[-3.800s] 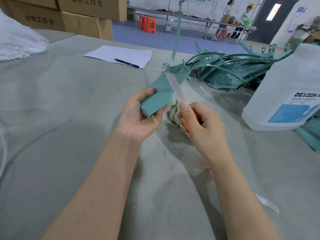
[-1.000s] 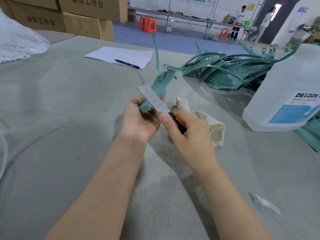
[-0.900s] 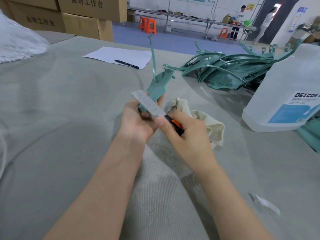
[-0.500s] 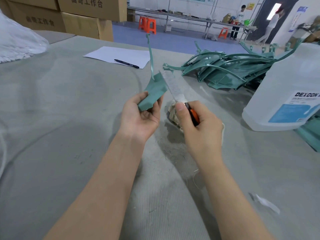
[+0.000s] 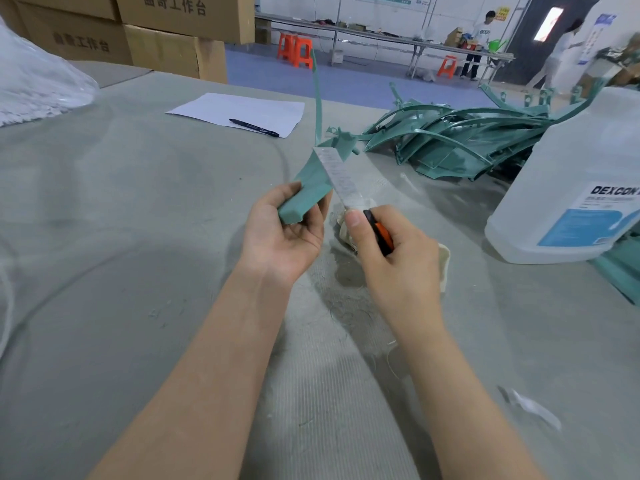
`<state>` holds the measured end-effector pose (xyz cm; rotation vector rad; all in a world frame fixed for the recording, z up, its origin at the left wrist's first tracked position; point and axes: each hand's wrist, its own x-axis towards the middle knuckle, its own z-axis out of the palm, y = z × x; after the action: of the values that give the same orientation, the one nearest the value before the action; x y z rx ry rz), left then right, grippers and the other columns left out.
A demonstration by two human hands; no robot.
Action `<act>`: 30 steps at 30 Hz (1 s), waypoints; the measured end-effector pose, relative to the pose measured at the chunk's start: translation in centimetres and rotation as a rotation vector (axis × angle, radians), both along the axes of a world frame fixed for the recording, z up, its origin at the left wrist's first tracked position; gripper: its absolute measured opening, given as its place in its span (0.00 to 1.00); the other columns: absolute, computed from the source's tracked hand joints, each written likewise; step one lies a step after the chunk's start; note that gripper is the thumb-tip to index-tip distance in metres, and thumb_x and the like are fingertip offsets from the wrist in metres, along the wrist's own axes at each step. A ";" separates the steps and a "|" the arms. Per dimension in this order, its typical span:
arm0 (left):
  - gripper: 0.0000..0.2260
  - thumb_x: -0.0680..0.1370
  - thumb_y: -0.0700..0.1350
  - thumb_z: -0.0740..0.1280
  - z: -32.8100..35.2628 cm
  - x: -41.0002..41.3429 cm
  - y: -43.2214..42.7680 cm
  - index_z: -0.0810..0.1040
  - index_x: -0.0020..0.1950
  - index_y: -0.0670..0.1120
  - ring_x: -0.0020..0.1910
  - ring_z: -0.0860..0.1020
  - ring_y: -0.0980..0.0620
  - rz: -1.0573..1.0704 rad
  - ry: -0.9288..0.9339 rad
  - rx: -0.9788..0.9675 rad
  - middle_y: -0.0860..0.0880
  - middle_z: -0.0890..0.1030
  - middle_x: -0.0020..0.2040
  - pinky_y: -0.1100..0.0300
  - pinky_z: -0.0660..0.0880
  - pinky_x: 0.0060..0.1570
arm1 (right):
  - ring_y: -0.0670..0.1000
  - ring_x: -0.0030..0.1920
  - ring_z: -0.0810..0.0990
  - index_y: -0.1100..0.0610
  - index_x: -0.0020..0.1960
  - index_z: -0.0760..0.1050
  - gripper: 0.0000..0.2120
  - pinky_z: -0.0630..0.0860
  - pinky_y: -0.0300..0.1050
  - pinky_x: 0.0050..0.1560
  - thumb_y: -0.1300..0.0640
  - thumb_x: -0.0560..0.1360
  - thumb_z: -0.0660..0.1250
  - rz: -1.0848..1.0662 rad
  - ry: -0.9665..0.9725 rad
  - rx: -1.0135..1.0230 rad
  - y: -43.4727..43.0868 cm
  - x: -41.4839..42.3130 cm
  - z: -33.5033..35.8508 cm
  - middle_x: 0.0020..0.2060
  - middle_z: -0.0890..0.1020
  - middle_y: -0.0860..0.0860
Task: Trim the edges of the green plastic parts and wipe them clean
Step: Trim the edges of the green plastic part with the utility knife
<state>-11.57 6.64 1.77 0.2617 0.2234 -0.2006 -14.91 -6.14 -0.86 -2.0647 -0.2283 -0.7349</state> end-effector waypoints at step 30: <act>0.06 0.80 0.44 0.61 -0.4 0.8 2.3 0.77 0.53 0.46 0.51 0.83 0.49 0.282 -0.327 -0.041 0.49 0.84 0.47 0.50 0.77 0.54 | 0.50 0.45 0.76 0.50 0.57 0.75 0.14 0.71 0.47 0.45 0.43 0.76 0.67 -0.059 0.278 -0.178 -1.4 1.0 -0.4 0.35 0.73 0.38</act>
<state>-10.74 8.96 1.36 0.2157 -0.0695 0.1181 -13.93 -7.53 -1.30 -2.3237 -0.0777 -0.4673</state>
